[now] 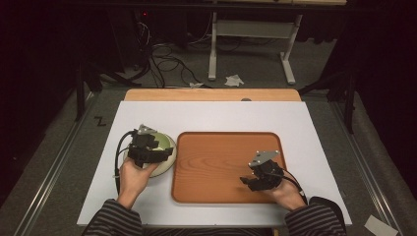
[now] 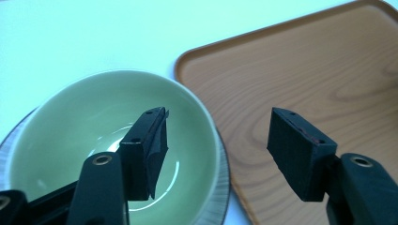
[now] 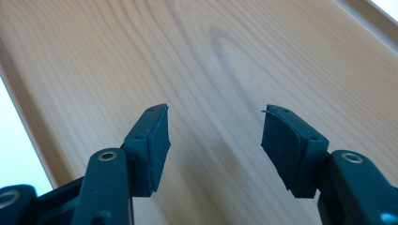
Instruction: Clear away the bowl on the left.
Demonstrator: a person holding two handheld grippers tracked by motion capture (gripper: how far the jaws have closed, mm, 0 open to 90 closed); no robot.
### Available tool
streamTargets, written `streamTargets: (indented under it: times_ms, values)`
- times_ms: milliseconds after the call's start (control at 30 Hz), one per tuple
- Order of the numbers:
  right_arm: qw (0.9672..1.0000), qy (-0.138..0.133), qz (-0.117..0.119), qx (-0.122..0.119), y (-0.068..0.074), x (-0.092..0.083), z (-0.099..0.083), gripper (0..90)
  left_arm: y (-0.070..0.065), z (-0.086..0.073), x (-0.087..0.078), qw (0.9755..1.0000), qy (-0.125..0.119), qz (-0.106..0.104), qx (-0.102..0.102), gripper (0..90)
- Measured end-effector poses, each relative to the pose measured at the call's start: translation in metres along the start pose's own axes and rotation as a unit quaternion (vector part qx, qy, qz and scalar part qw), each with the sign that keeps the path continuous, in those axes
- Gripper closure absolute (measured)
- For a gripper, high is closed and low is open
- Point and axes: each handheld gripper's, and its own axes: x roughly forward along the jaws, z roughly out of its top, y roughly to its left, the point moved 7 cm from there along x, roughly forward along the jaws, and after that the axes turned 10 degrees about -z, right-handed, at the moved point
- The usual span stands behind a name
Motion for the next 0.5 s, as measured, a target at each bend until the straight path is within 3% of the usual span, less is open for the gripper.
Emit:
streamTargets:
  times_ms: [500]
  values:
    - [1.0000,-0.003,0.002,-0.003,0.000,0.000,0.001,43.4,0.028,-0.003,-0.009,0.9990,-0.006,0.029,-0.035,37.6]
